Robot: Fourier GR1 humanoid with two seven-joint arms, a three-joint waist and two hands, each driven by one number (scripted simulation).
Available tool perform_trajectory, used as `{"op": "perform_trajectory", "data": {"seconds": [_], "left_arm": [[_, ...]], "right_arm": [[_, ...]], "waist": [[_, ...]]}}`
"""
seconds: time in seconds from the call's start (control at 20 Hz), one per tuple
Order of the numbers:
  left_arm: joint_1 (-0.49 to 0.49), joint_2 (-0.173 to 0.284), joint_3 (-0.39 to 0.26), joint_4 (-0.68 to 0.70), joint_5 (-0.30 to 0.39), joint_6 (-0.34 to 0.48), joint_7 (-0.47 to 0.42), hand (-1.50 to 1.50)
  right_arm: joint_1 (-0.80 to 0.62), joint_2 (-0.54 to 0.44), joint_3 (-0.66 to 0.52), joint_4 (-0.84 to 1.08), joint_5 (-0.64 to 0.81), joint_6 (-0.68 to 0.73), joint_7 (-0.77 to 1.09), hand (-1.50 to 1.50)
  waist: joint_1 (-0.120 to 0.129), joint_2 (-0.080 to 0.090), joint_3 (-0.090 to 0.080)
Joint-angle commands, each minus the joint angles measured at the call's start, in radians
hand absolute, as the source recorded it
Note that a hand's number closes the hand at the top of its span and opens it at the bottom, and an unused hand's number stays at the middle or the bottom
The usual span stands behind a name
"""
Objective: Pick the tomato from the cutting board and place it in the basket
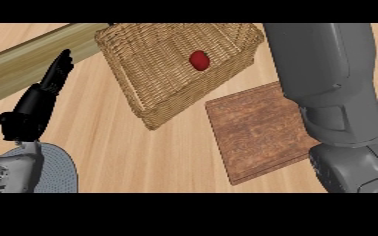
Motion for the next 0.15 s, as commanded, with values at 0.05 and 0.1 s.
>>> {"op": "perform_trajectory", "data": {"seconds": [0.05, 0.1], "left_arm": [[0.02, -0.012, -0.001, 0.002, -0.017, 0.022, -0.001, 0.0], [0.03, -0.014, 0.0, -0.011, -0.007, 0.015, 0.008, 0.0]], "right_arm": [[0.125, -0.018, -0.021, -0.179, 0.089, -0.136, 0.143, -1.5], [0.124, -0.028, -0.03, -0.23, 0.096, -0.102, 0.155, -1.5]], "waist": [[-0.031, -0.008, 0.001], [-0.03, -0.011, 0.001]]}}
